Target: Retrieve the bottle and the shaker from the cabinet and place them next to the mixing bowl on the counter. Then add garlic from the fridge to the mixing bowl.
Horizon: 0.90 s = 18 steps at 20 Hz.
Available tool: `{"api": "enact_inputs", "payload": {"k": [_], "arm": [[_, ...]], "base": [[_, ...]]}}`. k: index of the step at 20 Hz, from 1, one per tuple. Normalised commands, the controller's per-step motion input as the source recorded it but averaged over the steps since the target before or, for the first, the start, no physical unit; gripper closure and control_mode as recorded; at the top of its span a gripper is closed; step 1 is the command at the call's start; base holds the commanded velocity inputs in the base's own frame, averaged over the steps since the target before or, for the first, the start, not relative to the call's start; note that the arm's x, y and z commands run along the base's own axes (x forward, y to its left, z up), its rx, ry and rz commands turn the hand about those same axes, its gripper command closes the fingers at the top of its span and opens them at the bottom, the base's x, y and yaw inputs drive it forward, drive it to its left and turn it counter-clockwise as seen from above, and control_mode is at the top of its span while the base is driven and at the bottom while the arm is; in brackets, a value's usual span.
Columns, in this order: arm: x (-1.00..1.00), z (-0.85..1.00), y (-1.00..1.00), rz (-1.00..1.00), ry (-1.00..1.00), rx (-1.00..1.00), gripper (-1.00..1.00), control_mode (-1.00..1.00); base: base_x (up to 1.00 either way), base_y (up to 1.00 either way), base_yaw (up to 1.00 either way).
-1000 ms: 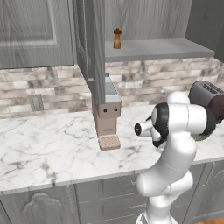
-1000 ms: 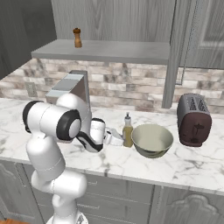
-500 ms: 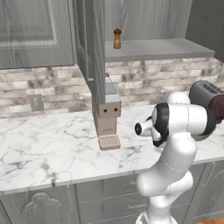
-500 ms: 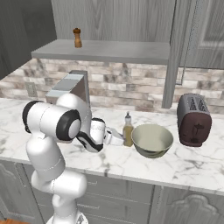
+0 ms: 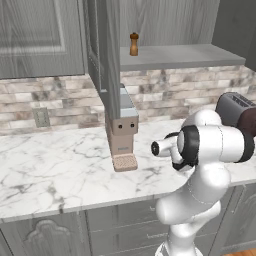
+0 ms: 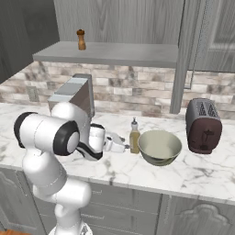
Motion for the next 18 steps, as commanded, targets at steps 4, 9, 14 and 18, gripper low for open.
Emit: {"api": "enact_inputs", "payload": {"k": [4, 9, 14, 18], "arm": [[-0.39, 0.54, 0.27, 0.0, -0.16, 0.0, -1.0, -1.0], [-0.34, 0.89, 0.05, 0.0, -0.17, 0.01, -1.0, -1.0], [-0.11, 0.99, 0.12, 0.0, -0.16, 0.03, -1.0, -1.0], [-0.21, 0.84, 0.08, 0.0, -0.1, 0.03, -1.0, -1.0]], "base": [[0.0, 0.0, 0.0], [0.0, 0.0, 0.0], [0.0, 0.0, 0.0], [0.0, 0.0, 0.0]]}}
